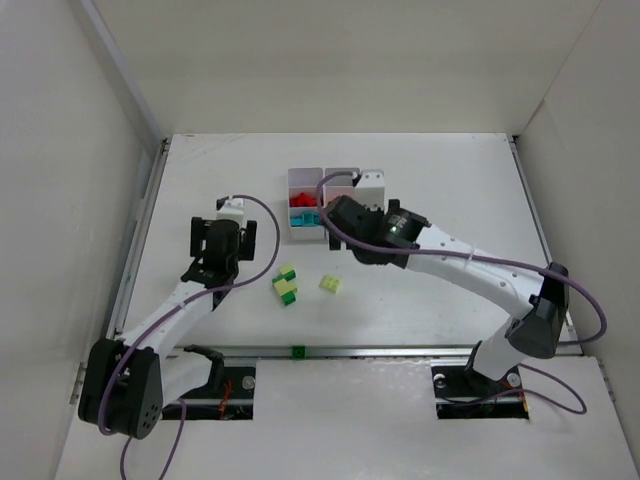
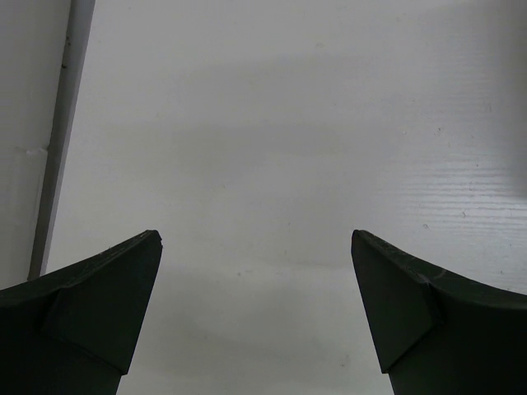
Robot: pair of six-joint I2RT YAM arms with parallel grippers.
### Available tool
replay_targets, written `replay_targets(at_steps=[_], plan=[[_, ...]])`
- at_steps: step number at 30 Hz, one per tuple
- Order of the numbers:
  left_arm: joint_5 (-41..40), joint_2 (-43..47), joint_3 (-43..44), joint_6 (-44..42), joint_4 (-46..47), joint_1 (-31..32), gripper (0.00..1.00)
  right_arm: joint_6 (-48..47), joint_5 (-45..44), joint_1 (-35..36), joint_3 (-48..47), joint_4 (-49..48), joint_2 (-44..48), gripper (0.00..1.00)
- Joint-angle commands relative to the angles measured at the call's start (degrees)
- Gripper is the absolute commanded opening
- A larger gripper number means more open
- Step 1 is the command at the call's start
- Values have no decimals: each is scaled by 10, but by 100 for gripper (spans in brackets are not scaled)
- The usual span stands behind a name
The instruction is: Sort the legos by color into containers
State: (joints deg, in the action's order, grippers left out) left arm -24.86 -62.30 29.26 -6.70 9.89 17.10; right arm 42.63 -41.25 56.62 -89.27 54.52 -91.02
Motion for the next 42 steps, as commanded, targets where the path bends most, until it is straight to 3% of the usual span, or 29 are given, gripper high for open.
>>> replay_targets(at_steps=[1,3,4,7,8,10,12,14,15,16,17,18,21,26,29,32,33,36,39,42], plan=[[-12,31,-21,11,22,-6,100,99,-179,77,-46,98,11,100],[-6,45,-21,11,33,-6,100,147,-204,94,-69,155,-15,100],[-6,45,-21,16,33,-6,100,182,-210,99,-84,246,-32,100],[6,57,-28,16,38,-6,100,248,-144,99,-86,247,-58,100],[6,63,-28,16,38,-6,100,268,-108,99,-65,222,-51,100],[11,88,-35,6,43,-6,100,212,-1,110,-18,138,-20,99],[11,104,-42,-2,51,-6,100,205,45,155,83,-1,44,85],[5,124,-47,-2,65,-6,100,216,130,175,153,-96,82,84],[5,130,-47,-2,65,-6,100,216,163,181,217,-192,108,86],[5,141,-47,-2,72,-6,100,216,193,181,244,-240,113,97],[5,141,-53,-8,72,-6,100,216,233,188,262,-278,113,100],[5,151,-58,-8,81,-1,100,216,233,194,270,-295,103,100],[-1,171,-67,-19,101,11,100,237,191,240,209,-226,20,100],[-26,191,-85,-31,130,36,100,229,191,283,-49,-50,-231,100],[-26,202,-90,-31,130,57,100,259,175,296,-119,43,-289,93],[-68,207,-96,-42,151,76,100,362,165,296,-44,19,-226,89],[-79,207,-96,-42,156,76,100,418,159,296,42,-4,-152,87],[-99,207,-96,-42,170,90,100,461,153,302,177,-104,-42,86],[-90,207,-96,-42,170,100,100,439,138,302,190,-132,-31,89],[-90,213,-101,-47,170,101,100,376,151,302,111,-117,-103,95]])
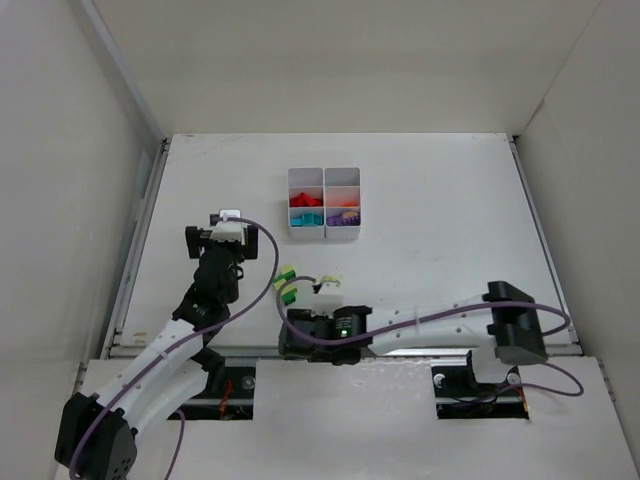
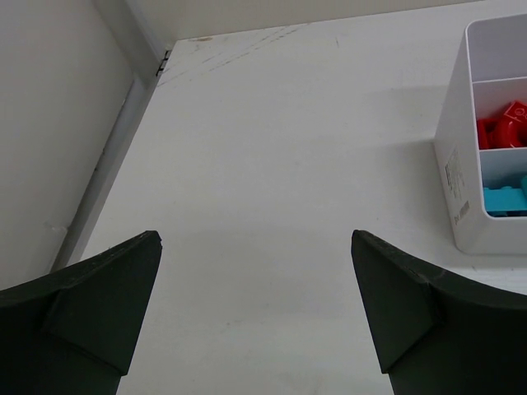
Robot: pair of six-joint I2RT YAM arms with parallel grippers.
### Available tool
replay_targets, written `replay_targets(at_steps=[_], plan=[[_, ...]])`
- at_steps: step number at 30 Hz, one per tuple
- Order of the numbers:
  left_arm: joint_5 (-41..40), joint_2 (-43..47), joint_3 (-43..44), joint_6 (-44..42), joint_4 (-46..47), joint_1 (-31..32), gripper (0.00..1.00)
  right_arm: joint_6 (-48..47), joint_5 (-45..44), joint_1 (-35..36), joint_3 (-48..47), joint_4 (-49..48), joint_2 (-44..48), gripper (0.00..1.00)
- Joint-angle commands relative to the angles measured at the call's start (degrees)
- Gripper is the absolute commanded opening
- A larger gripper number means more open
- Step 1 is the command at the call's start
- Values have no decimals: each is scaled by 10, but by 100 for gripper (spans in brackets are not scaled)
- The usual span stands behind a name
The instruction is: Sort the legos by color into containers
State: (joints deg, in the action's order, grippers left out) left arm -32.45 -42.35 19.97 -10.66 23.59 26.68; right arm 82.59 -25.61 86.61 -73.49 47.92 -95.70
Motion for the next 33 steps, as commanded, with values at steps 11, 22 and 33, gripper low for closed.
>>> replay_targets(at_steps=[11,22,33], plan=[[-14,18,-13,-8,38,5,100,-15,-1,-3,-96,-3,-137,92],[-8,18,-13,-8,28,5,100,-40,35,-32,-95,-1,-193,83],[-2,18,-13,-8,28,5,100,-123,46,-32,-191,13,-260,38]])
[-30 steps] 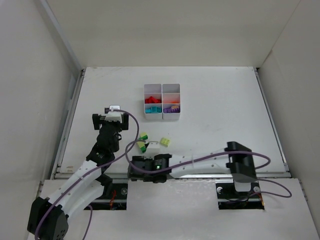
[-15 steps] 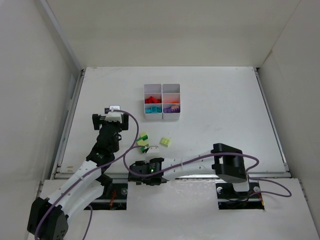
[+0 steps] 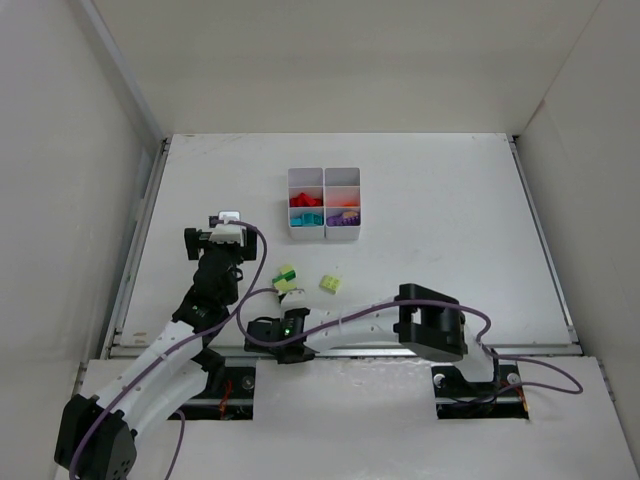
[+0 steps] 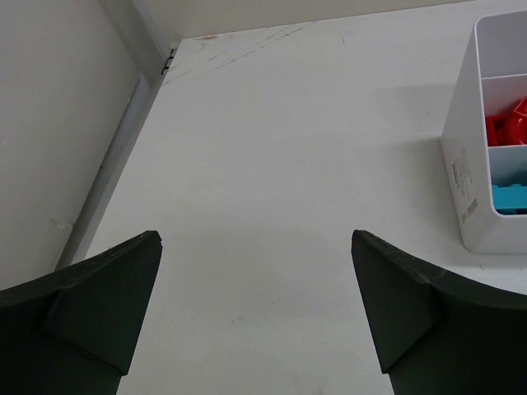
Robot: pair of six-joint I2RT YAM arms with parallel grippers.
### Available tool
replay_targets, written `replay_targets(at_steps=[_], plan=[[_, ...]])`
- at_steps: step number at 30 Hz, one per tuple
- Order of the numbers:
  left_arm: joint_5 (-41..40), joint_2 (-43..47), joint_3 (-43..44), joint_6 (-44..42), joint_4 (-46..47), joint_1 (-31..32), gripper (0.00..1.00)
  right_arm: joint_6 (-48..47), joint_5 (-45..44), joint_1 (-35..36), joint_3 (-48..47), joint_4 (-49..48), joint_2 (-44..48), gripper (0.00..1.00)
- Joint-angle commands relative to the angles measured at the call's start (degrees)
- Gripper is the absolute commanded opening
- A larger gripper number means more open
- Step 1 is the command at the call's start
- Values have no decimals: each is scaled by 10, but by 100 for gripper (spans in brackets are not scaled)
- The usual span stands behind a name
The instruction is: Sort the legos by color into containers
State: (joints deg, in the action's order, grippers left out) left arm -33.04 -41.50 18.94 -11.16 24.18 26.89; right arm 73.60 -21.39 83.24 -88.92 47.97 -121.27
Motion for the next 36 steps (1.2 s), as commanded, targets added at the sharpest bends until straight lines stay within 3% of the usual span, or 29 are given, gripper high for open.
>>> replay_targets(at_steps=[1,2,5,11,15,19,22,28,36], plan=[[3,10,-3,-3,22,3,100,-33,9,2,-37,13,-5,33],[3,10,-3,-3,22,3,100,-33,9,2,-37,13,-5,29],[3,10,-3,-3,22,3,100,-9,2,2,-16,17,20,0],[3,10,-3,-3,22,-3,100,14,-76,2,-64,106,87,0],[9,10,-3,-3,22,-14,100,15,-175,2,-121,164,149,0],[26,10,-3,-3,16,-47,100,-68,-234,-53,-143,172,205,0],[40,5,-3,-3,10,-71,100,-175,-234,-127,-143,133,224,0],[81,-33,21,8,-46,-154,100,-405,-126,-293,-146,-25,195,0],[203,-151,105,8,-174,-202,100,-521,-9,-439,-280,-102,66,0]])
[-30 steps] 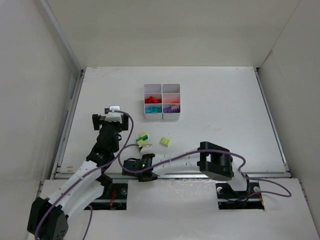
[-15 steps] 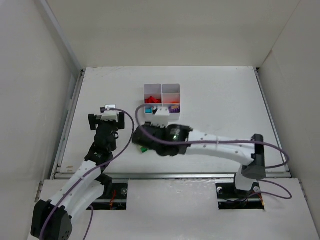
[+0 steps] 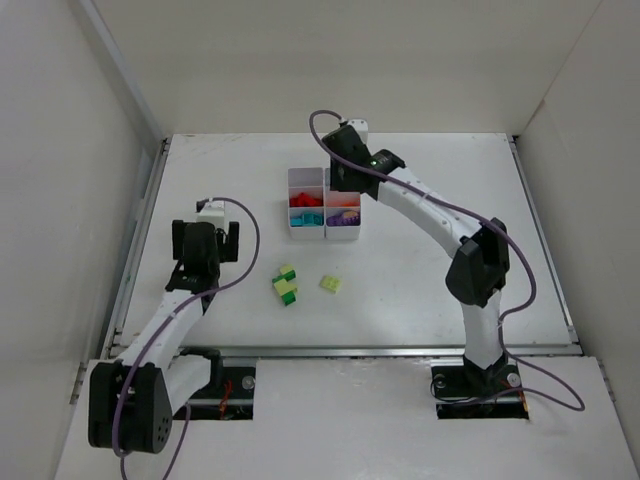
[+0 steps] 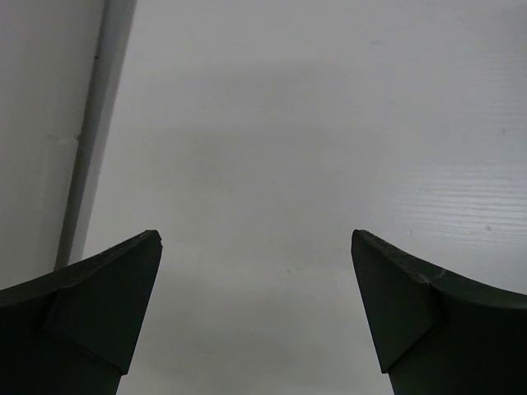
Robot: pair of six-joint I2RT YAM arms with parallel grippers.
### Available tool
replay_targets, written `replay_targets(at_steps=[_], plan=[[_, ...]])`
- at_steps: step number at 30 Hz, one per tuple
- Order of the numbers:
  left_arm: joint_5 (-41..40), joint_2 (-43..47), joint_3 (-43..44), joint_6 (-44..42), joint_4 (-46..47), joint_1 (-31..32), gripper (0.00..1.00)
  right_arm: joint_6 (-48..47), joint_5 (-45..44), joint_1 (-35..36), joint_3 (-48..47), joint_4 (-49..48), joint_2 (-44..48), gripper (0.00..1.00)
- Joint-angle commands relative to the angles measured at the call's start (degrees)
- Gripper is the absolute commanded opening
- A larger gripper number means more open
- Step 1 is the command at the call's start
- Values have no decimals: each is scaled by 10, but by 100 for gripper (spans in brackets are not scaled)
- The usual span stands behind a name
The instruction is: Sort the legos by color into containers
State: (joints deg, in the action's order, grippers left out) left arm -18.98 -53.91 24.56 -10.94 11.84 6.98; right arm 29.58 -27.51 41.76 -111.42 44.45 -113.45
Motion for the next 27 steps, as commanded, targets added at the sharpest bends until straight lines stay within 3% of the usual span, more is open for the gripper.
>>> replay_targets(at_steps=[1,6,9,13,15,19,20,22,23,27], plan=[[75,-40,59,6,-65,-3,100,-90,60,-35,-65,-73,-22,0],[77,-118,124,-35,-133,-3,100,-102,94,-60,-100,-73,-82,0],[77,-118,137,-86,-139,22,100,-102,106,-65,-78,-93,-88,0],[207,-86,137,-159,-139,22,100,-102,112,-65,-54,-113,-93,0],[311,-58,137,-220,-146,27,100,-102,112,-71,-54,-119,-99,0],[423,-44,131,-322,-187,35,100,-102,124,-78,-54,-125,-106,19],[438,-44,138,-341,-206,44,100,-102,124,-85,-61,-125,-111,30],[439,-59,144,-373,-220,55,100,-102,129,-91,-68,-125,-117,43],[444,-65,150,-407,-227,62,100,-107,137,-91,-75,-118,-123,56],[455,-94,166,-519,-276,67,100,-127,149,-91,-81,-112,-129,81]])
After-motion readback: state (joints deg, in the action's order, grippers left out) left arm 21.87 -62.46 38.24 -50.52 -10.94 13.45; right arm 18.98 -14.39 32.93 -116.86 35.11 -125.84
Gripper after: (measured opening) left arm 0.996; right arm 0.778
